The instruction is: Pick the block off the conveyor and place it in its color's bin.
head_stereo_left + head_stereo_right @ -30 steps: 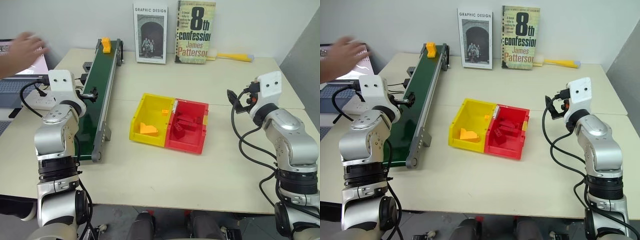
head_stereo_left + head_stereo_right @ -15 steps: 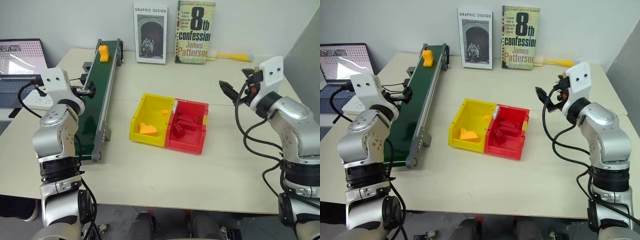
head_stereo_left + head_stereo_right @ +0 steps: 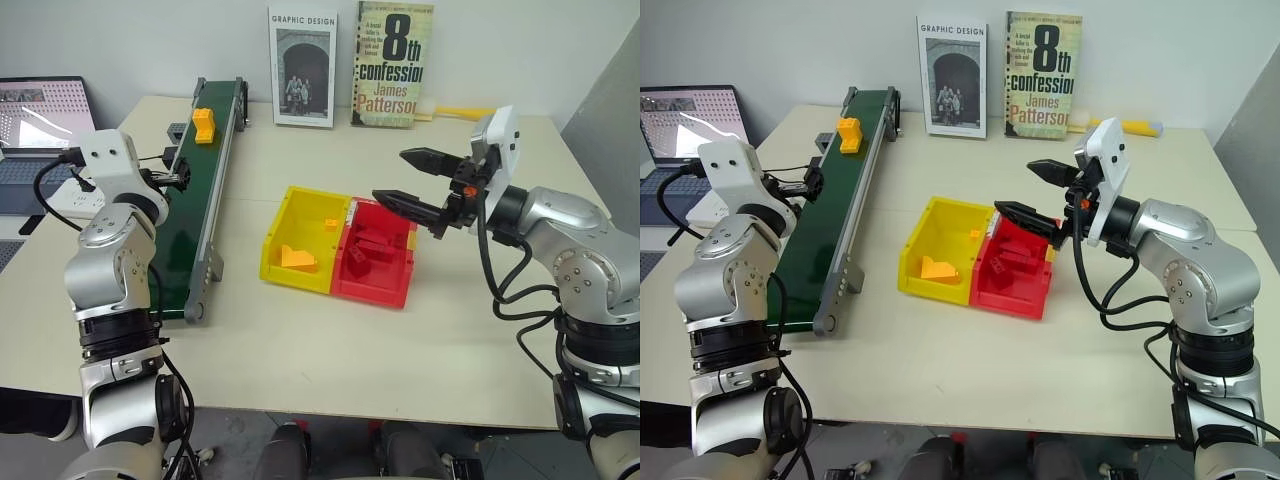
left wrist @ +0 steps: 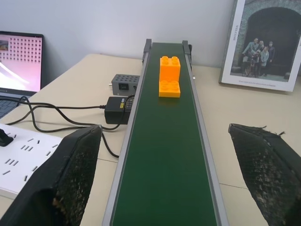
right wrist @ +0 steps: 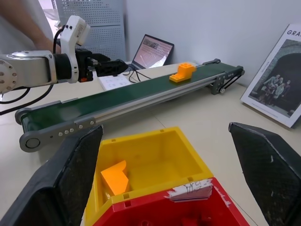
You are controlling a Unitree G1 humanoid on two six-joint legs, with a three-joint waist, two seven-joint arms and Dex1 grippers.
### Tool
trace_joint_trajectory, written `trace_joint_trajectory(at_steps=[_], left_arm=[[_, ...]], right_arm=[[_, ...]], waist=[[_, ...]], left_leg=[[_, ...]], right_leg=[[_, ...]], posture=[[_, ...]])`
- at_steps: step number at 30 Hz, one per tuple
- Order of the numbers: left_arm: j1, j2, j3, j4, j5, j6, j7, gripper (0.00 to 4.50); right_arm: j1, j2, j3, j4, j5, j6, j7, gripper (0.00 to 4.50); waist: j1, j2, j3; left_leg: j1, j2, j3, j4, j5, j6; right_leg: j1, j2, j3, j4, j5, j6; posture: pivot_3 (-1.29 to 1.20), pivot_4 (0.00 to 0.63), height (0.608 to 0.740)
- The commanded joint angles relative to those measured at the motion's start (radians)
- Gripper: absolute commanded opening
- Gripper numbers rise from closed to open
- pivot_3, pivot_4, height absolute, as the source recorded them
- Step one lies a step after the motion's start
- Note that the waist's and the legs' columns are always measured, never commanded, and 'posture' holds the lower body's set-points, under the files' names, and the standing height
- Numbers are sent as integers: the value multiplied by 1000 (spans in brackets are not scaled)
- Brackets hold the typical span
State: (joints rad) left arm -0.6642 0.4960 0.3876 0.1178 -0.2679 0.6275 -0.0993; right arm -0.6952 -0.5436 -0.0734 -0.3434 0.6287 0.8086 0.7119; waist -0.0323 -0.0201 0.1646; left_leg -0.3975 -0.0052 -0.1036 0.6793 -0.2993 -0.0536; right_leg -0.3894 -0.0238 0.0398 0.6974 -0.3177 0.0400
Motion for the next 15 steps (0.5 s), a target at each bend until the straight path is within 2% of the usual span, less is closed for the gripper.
trace_joint_trajectory(at_steps=[1, 15], left_arm=[[-17, 27, 2, -8, 3, 5, -5, 4486], [-58, 26, -12, 60, -5, 29, -18, 4486]], right_arm=[[-13, -18, -12, -47, 31, 1, 8, 4500], [-4, -66, -7, -104, 77, 43, 4, 4500]], waist=[[0, 0, 0], [1, 0, 0]], left_leg=[[0, 0, 0, 0, 0, 0], [0, 0, -1, 0, 0, 0]], right_leg=[[0, 0, 0, 0, 0, 0], [0, 0, 0, 0, 0, 0]], posture=[[0, 150, 740], [0, 150, 740]])
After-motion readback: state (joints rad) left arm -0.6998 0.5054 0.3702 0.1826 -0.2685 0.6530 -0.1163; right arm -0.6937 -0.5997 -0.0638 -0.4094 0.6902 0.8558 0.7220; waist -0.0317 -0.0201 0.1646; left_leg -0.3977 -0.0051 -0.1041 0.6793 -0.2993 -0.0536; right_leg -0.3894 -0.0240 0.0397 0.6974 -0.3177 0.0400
